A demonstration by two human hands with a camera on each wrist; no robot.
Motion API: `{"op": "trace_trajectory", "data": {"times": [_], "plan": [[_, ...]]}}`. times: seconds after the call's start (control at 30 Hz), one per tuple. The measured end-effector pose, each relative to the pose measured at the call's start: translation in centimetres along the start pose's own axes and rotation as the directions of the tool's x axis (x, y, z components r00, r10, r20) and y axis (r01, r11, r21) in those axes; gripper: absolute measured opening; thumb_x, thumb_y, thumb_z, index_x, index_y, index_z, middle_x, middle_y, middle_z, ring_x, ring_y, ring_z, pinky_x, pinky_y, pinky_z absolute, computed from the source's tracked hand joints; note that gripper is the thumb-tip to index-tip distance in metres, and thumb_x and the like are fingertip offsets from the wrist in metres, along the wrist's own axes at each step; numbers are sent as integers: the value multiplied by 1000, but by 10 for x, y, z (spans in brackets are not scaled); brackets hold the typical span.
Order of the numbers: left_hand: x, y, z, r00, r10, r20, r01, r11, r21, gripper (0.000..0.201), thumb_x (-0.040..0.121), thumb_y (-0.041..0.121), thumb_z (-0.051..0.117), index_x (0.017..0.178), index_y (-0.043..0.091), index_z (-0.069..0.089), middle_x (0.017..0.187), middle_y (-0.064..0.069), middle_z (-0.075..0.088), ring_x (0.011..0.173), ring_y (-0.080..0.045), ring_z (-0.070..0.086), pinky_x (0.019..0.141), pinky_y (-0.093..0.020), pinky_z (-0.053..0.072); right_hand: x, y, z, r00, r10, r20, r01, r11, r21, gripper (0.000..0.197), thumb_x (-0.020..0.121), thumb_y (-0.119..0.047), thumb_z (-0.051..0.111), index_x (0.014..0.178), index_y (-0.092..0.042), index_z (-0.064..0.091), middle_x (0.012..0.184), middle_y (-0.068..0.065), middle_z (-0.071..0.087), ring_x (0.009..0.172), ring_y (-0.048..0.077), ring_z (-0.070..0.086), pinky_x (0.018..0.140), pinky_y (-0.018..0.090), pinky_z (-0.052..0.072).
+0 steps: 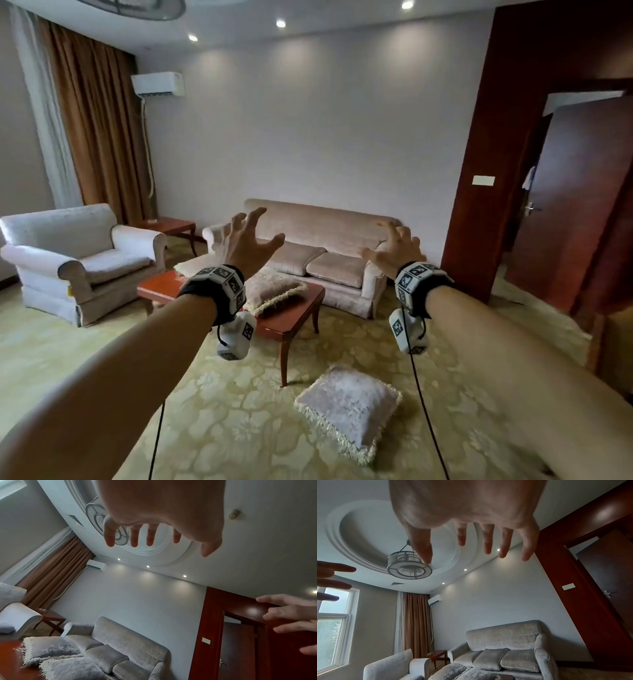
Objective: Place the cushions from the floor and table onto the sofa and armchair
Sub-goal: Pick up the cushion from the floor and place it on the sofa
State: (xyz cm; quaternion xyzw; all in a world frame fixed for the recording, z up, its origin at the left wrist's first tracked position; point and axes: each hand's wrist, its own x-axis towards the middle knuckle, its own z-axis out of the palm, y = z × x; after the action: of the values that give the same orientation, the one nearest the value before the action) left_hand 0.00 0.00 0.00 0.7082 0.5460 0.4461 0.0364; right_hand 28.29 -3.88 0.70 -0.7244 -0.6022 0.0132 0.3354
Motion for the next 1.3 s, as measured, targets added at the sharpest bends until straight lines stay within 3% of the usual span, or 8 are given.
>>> {"op": "trace_trajectory", "data": {"times": [0.1, 0.23, 0.47, 0.83, 0.93, 1.1, 1.3], "plan": [[29, -12, 18, 1000, -24, 8, 24, 999, -27, 75, 76, 63, 59, 143, 35, 37, 150, -12, 32, 133, -37, 32, 103, -52, 35, 28, -6, 12, 1000, 7, 14, -7, 1000, -17, 75, 67, -62, 57, 135, -43, 31, 145, 8, 31, 133, 39, 31, 104, 57, 35], [62, -24, 50, 999, -36, 27, 39, 996, -83, 77, 70, 66, 53, 140, 38, 40, 149, -9, 32, 134, -34, 29, 105, -54, 35, 64, 3, 32, 998, 54, 20, -54, 999, -5, 78, 64, -62, 52, 136, -42, 31, 143, 8, 33, 133, 38, 30, 103, 56, 36], [109, -28, 124, 998, -16, 58, 20, 997, -72, 66, 85, 50, 66, 142, 32, 40, 152, -11, 31, 137, -33, 28, 108, -52, 30, 127, 42, 67, 995, 83, 59, -83, 997, -2, 74, 74, -56, 59, 139, -44, 28, 150, 8, 27, 144, 33, 16, 109, 57, 29], [202, -3, 296, 994, -77, 73, 80, 996, -40, 64, 86, 50, 64, 142, 31, 40, 149, -9, 34, 133, -32, 34, 103, -47, 36, 284, 163, 108, 994, 81, 68, -83, 996, 25, 74, 77, -53, 62, 142, -42, 28, 150, 7, 29, 140, 33, 24, 110, 54, 29], [234, 8, 334, 992, -91, 88, 95, 994, -48, 65, 85, 52, 64, 142, 32, 40, 149, -9, 34, 133, -33, 35, 104, -50, 37, 331, 190, 108, 992, 95, 79, -99, 994, 45, 71, 78, -52, 62, 141, -43, 29, 149, 6, 29, 138, 32, 26, 111, 53, 28], [279, 25, 389, 992, -101, 78, 104, 994, -24, 63, 87, 47, 64, 142, 31, 40, 148, -10, 35, 132, -31, 33, 103, -46, 33, 389, 236, 116, 986, 116, 119, -123, 991, 54, 72, 79, -50, 62, 142, -42, 29, 148, 6, 32, 139, 33, 25, 109, 56, 29], [326, 22, 460, 988, -107, 109, 103, 994, 42, 64, 83, 56, 63, 140, 38, 39, 149, -6, 36, 133, -33, 35, 101, -53, 38, 447, 284, 138, 981, 142, 128, -150, 988, 48, 71, 79, -50, 62, 142, -42, 30, 145, 3, 35, 132, 31, 30, 106, 54, 32]]}}
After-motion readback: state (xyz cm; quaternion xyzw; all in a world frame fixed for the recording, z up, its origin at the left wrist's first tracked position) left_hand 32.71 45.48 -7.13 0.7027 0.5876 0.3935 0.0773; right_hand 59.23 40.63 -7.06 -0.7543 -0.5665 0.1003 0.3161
